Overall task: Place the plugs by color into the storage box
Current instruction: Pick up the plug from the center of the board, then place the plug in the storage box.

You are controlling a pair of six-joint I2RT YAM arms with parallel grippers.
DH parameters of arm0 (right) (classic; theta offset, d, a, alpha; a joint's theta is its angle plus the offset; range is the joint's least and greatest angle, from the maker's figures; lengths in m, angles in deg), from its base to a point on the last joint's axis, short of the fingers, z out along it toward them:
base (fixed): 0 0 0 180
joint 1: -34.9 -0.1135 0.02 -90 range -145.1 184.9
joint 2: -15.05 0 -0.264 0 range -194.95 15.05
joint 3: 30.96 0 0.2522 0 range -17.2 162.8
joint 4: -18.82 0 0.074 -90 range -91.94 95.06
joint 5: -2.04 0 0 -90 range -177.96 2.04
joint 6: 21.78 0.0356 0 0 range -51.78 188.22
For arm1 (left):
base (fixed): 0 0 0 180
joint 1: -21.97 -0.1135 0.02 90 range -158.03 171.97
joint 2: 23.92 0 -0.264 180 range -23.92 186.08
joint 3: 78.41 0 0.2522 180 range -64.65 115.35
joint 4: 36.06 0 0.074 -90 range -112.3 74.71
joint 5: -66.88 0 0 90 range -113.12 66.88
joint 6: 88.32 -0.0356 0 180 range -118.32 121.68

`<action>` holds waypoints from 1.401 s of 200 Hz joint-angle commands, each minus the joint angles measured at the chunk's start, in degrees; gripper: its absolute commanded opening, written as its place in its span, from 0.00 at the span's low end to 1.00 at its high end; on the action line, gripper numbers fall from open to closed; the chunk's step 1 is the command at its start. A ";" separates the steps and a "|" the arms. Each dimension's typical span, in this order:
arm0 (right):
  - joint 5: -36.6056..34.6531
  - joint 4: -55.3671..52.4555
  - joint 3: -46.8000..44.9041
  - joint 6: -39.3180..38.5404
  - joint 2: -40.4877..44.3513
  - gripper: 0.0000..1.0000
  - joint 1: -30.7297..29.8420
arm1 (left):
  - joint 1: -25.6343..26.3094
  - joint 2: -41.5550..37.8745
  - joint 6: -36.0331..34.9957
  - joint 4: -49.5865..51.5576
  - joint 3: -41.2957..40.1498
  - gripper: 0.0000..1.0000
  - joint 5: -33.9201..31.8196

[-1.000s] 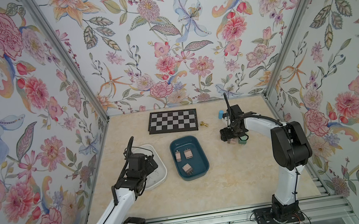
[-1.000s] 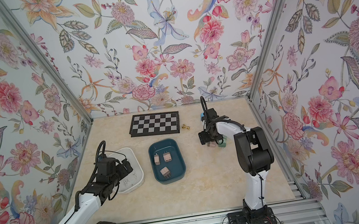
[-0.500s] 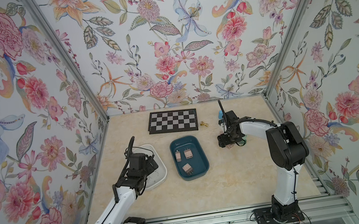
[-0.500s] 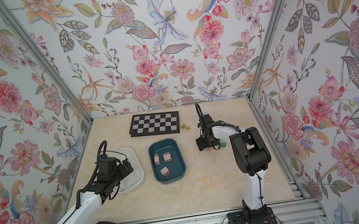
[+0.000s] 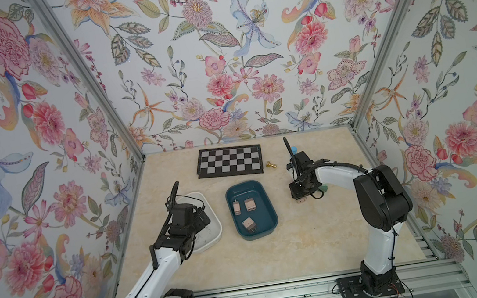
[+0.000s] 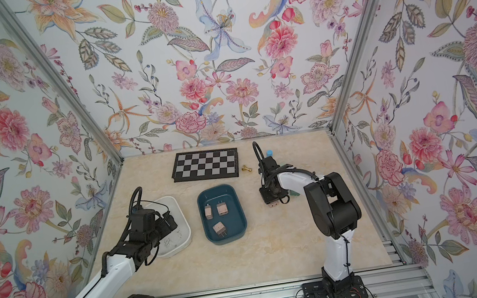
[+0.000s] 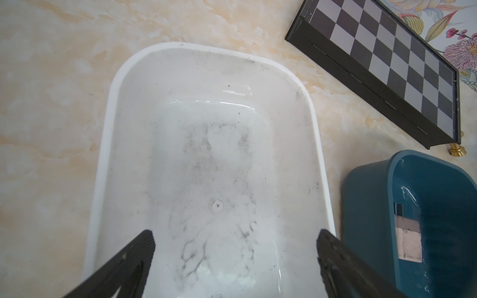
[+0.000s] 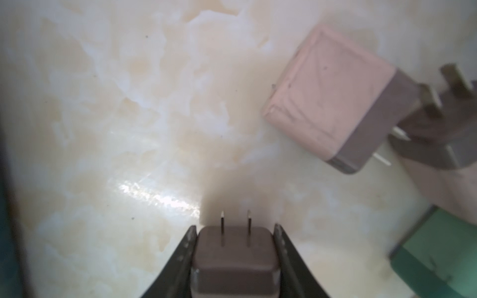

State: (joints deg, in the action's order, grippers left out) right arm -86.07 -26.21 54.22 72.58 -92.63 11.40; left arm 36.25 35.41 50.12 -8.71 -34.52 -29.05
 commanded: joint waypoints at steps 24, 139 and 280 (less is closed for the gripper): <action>-0.11 -3.75 4.57 6.02 7.29 0.36 -10.13 | 0.61 -0.19 0.56 -1.47 -1.09 0.99 0.52; -2.34 -3.96 9.97 11.62 -4.03 0.36 -25.79 | 0.57 -3.64 0.71 -0.34 -2.61 0.99 0.48; -3.53 -4.22 10.77 11.31 1.11 0.69 -25.06 | 0.57 -3.39 0.51 -0.16 -2.52 0.99 0.25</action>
State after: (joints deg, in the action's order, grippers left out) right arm -88.47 -29.09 63.09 83.84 -97.90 -15.07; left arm 36.25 32.31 50.15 -9.52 -36.66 -27.98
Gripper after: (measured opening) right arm 0.675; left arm 0.994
